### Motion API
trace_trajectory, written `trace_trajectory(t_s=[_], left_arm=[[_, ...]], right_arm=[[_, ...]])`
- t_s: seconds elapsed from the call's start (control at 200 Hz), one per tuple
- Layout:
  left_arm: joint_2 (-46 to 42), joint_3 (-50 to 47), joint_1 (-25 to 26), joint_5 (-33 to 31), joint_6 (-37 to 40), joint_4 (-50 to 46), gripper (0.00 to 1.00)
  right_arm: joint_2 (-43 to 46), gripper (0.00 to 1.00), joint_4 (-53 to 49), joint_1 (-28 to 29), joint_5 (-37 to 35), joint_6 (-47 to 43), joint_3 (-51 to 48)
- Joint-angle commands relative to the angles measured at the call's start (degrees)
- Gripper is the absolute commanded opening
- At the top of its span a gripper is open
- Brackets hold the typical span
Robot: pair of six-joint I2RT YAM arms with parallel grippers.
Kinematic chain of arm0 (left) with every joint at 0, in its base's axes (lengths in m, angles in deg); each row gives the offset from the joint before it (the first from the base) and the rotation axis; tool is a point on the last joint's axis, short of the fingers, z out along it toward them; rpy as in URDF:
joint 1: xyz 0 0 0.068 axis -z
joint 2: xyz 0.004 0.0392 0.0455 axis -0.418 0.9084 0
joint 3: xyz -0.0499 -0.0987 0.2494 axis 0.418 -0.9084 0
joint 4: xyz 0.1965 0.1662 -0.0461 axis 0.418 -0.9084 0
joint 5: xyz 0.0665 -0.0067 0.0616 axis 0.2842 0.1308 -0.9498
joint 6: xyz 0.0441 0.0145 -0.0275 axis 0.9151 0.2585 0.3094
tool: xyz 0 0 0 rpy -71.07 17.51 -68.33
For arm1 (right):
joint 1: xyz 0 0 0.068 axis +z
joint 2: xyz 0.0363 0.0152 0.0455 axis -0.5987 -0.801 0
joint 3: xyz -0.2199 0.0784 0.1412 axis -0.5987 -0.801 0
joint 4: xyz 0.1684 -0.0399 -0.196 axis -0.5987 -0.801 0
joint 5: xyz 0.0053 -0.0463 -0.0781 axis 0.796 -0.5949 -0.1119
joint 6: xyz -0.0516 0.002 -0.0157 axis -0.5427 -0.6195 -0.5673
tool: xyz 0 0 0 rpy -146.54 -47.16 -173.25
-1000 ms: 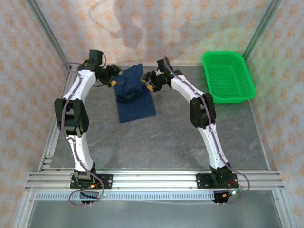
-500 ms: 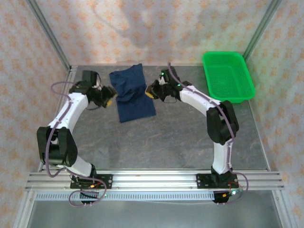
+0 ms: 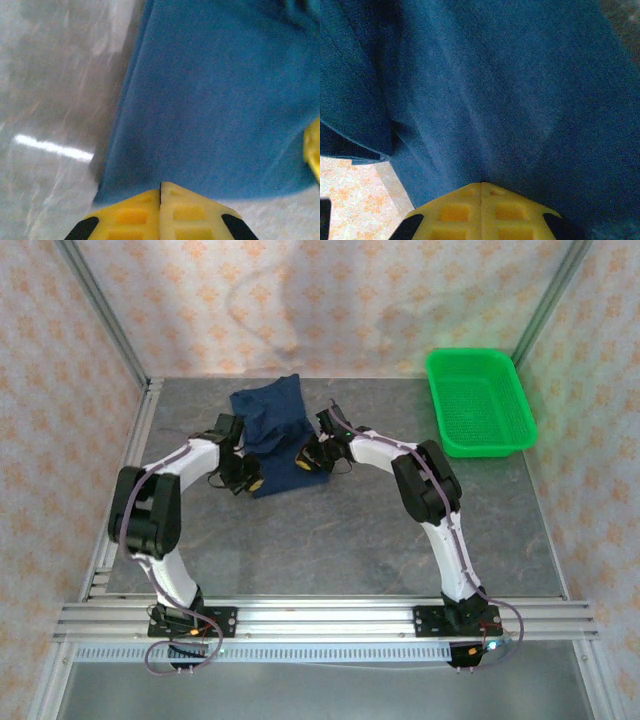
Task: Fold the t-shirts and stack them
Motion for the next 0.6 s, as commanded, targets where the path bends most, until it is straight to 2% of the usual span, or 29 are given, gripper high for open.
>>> trace_trajectory(t_s=[0.0, 0.135, 0.395, 0.595], left_arm=[[5.1, 7.5, 0.5, -3.6, -0.3, 2.1, 0.07], [14.1, 15.9, 0.5, -4.6, -0.7, 1.2, 0.07], [22.8, 31.5, -0.1, -10.8, -2.4, -2.9, 0.08], [24.0, 44.7, -0.4, -16.8, -3.0, -7.1, 0.21]], right_arm=[[-0.6, 0.01, 2.6, 0.5, -1.9, 2.0, -0.1], [-0.1, 0.01, 4.4, 0.9, -1.6, 2.9, -2.8], [2.5, 0.0, 4.4, 3.1, -1.7, 2.8, -8.5], [6.2, 0.0, 3.9, 6.3, -3.6, 2.4, -14.9]])
